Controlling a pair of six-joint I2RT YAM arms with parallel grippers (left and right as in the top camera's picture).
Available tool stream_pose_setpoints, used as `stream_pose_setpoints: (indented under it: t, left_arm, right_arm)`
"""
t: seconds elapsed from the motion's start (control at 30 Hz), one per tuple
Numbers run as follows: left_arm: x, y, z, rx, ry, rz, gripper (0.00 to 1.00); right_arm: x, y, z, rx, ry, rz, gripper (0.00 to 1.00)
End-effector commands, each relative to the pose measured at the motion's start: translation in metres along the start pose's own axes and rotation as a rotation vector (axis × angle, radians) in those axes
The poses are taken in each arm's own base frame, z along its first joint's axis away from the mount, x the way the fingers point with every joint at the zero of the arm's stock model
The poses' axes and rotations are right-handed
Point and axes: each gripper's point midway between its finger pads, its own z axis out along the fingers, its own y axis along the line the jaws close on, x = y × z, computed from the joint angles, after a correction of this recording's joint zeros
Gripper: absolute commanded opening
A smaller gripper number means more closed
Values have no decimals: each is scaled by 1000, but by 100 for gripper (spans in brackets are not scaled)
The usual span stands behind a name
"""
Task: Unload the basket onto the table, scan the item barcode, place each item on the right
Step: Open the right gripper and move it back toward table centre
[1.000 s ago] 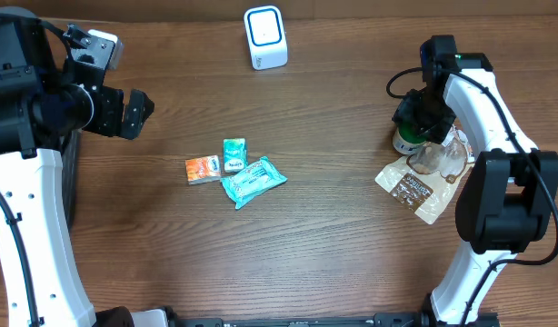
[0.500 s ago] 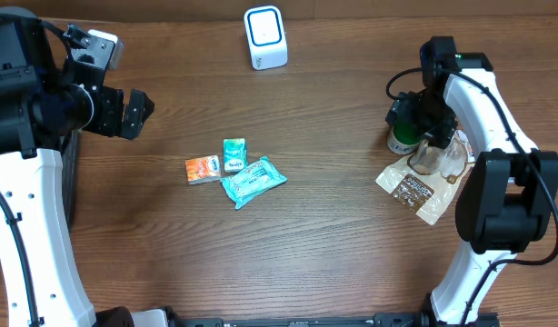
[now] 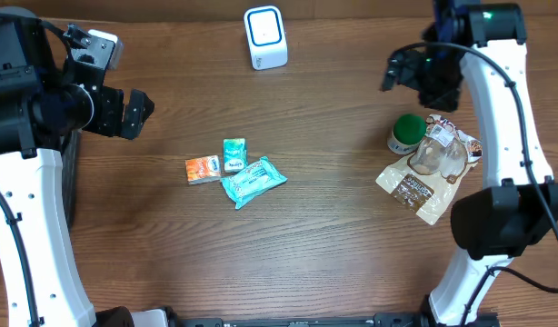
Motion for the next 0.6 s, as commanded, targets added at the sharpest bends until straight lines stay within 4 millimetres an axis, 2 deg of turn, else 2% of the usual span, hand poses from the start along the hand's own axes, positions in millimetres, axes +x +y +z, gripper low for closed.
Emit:
stream_pose_setpoints:
  t: [0.0, 0.3, 0.4, 0.57]
  left_arm:
    - [-5, 1, -6, -8, -22, 24, 100]
    - [-5, 1, -6, -8, -22, 24, 100]
    - [-5, 1, -6, -8, -22, 24, 100]
    - [-5, 1, -6, -8, -22, 24, 100]
  right_arm:
    - [21, 45, -5, -131, 36, -147, 94]
    - [63, 101, 30, -141, 100, -314, 95]
    - [75, 114, 46, -144, 117, -347, 95]
    - [93, 123, 68, -138, 151, -389, 95]
